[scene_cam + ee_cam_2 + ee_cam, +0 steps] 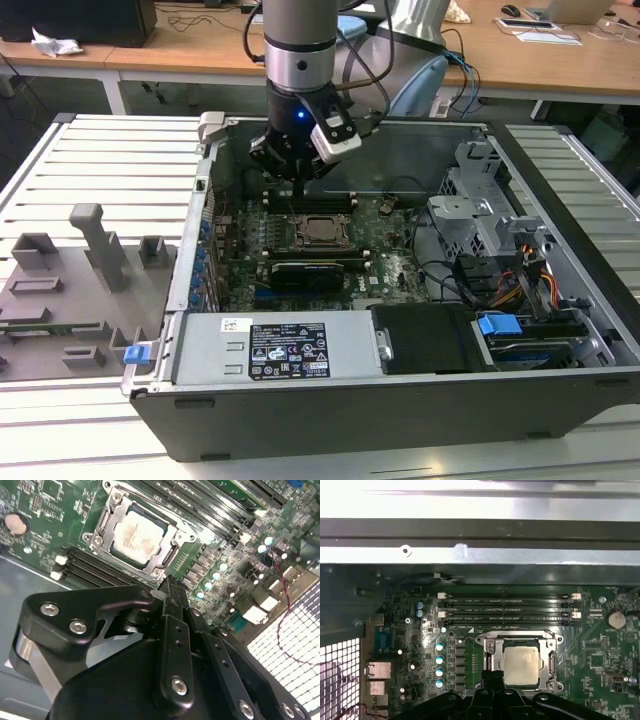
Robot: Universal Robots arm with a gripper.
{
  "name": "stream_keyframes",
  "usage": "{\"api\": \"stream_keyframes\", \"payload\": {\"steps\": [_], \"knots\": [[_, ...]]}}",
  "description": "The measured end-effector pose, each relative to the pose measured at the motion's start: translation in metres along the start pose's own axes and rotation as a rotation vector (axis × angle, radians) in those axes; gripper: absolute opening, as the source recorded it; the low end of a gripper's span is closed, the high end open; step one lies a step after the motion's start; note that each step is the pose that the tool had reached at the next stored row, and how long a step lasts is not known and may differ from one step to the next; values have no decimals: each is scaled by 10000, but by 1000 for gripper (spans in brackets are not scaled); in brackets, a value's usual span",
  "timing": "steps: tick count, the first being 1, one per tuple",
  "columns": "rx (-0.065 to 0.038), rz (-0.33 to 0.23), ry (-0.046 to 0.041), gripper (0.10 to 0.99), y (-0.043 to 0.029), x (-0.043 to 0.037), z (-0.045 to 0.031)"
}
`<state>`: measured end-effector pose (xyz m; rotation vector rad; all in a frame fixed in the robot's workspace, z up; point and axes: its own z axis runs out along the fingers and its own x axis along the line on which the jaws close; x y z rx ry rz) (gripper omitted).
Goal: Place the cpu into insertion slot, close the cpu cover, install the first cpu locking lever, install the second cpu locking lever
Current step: 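Install the first cpu locking lever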
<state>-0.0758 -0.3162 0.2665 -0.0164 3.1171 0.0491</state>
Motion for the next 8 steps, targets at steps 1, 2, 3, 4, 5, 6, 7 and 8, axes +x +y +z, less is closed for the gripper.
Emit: {"api": "stream_keyframes", "payload": {"steps": [1,2,3,4,5,6,7,8], "knots": [[-6,-17,1,106,0,36,3],[-12,-15,-1,106,1,67,5],[-17,-18,0,106,1,115,6],[-20,-17,0,106,2,147,6],[-23,-15,-1,106,4,173,8],[-26,-14,-1,106,6,193,9],[-34,-16,-2,106,8,218,13],[-39,-16,-2,106,11,234,15]]}}
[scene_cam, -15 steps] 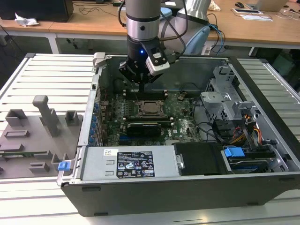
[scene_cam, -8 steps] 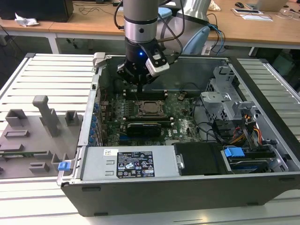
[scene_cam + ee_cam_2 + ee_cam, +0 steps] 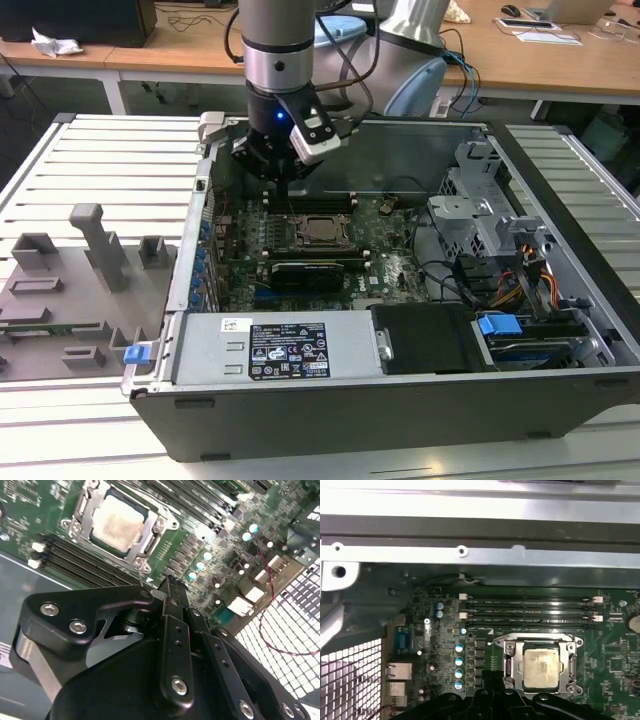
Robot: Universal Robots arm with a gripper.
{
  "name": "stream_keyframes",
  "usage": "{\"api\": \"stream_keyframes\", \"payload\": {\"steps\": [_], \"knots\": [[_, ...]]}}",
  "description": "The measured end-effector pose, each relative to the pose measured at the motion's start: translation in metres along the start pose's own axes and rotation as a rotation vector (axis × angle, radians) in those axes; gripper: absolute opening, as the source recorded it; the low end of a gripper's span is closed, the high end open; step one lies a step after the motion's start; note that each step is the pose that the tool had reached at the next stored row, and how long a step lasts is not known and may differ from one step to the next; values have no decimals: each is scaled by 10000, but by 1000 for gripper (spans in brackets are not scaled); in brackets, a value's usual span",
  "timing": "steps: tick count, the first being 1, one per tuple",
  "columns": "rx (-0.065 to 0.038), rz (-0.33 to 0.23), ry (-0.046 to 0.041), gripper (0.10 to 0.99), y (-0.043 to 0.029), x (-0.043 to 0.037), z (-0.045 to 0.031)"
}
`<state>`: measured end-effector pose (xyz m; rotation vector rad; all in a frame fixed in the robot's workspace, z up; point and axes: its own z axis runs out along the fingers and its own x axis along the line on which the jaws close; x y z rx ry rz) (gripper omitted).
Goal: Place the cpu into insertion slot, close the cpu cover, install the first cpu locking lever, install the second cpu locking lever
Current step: 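Install the first cpu locking lever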
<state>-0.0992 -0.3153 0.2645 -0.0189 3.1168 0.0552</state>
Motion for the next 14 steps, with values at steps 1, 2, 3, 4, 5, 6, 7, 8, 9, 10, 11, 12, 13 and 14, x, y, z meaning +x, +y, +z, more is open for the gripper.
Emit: {"api": "stream_keyframes", "payload": {"steps": [1,2,3,4,5,6,7,8,9,10,11,12,13,14], "knots": [[-7,0,0,106,4,22,5],[-8,1,2,106,10,36,8],[-14,1,1,106,24,71,18],[-18,0,2,106,33,101,27],[-25,1,1,106,39,117,33],[-27,1,2,106,46,127,37],[-37,2,1,106,62,138,47],[-41,2,2,106,76,140,51],[-46,2,1,106,90,141,55],[-47,1,1,106,104,141,58],[-48,1,1,106,120,141,60],[-49,1,0,106,140,140,63],[-49,1,0,106,154,140,66],[-48,2,1,106,170,141,68]]}}
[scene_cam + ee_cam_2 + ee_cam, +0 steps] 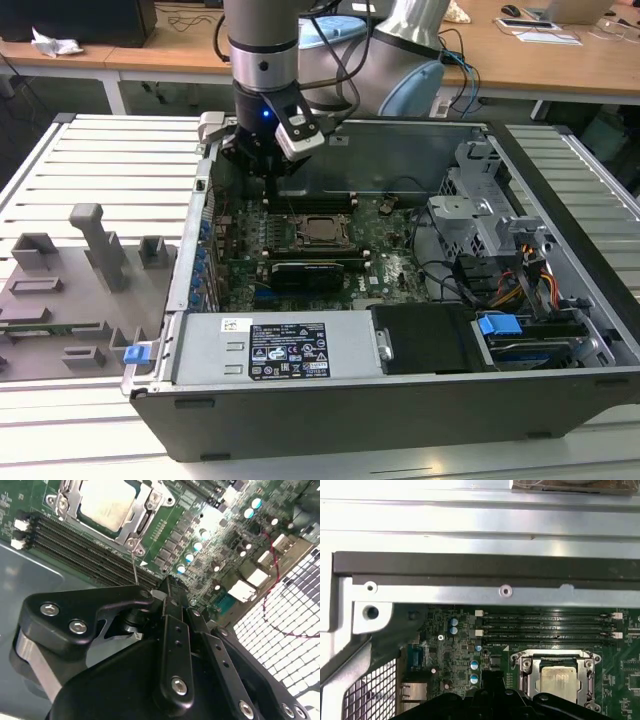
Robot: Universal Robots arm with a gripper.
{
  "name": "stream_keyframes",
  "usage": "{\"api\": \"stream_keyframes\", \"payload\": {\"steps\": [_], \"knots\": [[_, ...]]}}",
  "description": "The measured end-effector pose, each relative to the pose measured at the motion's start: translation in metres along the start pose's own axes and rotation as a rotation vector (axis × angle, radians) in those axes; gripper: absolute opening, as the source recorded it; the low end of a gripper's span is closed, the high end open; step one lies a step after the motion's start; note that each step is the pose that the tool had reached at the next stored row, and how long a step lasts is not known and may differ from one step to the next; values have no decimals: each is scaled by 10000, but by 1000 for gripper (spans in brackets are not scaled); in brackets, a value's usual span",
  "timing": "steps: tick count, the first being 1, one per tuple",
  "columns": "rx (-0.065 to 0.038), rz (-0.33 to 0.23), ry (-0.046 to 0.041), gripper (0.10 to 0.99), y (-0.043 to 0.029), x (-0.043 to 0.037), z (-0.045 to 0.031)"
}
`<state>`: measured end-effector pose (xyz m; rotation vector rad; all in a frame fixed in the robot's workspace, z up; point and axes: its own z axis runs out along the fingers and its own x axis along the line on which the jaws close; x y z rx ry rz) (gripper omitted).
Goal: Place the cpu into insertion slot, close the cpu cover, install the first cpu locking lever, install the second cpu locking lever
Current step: 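Install the first cpu locking lever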
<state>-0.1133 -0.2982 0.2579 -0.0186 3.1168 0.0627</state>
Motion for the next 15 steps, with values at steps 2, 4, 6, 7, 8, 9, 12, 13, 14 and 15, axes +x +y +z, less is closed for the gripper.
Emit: {"api": "stream_keyframes", "payload": {"steps": [2,4,6,7,8,9,12,13,14,15], "knots": [[-1,0,0,106,25,0,4],[0,-1,0,106,60,-8,10],[-1,-3,6,106,81,-47,16],[0,0,9,106,85,-67,18],[-2,0,9,106,86,-83,22],[-2,0,9,106,86,-93,25],[0,5,41,106,83,-243,38],[-1,2,59,106,83,-298,43],[-1,6,73,106,82,-333,47],[-2,9,95,106,82,-393,54]]}}
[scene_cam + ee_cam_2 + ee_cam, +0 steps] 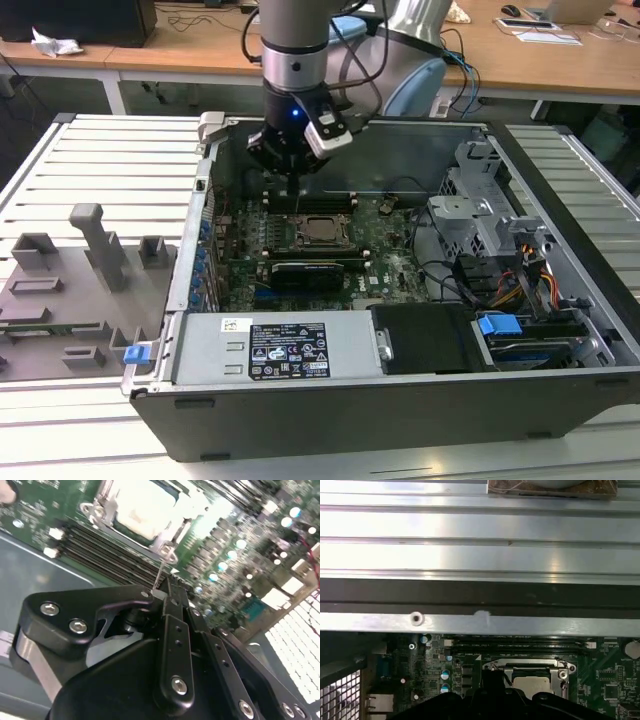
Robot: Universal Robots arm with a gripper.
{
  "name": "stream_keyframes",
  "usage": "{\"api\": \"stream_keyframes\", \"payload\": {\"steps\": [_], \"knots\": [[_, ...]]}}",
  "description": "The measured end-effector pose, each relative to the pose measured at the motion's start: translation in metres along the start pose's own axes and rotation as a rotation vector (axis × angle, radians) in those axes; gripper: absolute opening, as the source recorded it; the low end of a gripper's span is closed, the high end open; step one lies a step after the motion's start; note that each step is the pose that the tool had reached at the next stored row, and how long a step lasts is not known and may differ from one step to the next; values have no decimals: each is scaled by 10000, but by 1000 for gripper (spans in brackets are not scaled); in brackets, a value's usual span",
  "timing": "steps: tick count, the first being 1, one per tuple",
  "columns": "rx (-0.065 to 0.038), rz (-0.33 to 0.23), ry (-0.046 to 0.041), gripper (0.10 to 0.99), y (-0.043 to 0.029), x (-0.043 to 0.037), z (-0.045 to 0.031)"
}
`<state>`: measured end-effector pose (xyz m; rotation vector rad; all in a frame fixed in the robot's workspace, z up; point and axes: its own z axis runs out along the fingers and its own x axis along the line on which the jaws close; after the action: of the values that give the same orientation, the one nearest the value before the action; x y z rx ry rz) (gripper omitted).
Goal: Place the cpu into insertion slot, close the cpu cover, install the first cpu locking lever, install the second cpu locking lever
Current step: 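Install the first cpu locking lever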
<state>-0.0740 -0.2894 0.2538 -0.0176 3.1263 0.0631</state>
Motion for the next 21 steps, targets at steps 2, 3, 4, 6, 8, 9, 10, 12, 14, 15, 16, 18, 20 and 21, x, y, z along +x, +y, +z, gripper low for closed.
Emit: {"api": "stream_keyframes", "payload": {"steps": [2,3,4,6,8,9,10,12,14,15,16,18,20,21], "knots": [[1,5,22,106,-1,-71,8],[-1,4,32,106,-2,-111,14],[-1,6,43,106,-2,-156,21],[0,5,58,106,-4,-239,34],[0,6,58,106,-5,-253,41],[-6,8,58,106,-5,-253,42],[-75,8,57,106,-5,-253,44],[-346,-21,52,106,-4,-261,59],[-348,-240,57,106,-5,-273,78],[-347,-265,58,106,-5,-287,91],[-348,-265,58,106,-6,-306,103],[-374,-241,55,106,-5,-348,126],[-380,-235,56,106,4,-367,146],[-381,-234,54,106,9,-376,167]]}}
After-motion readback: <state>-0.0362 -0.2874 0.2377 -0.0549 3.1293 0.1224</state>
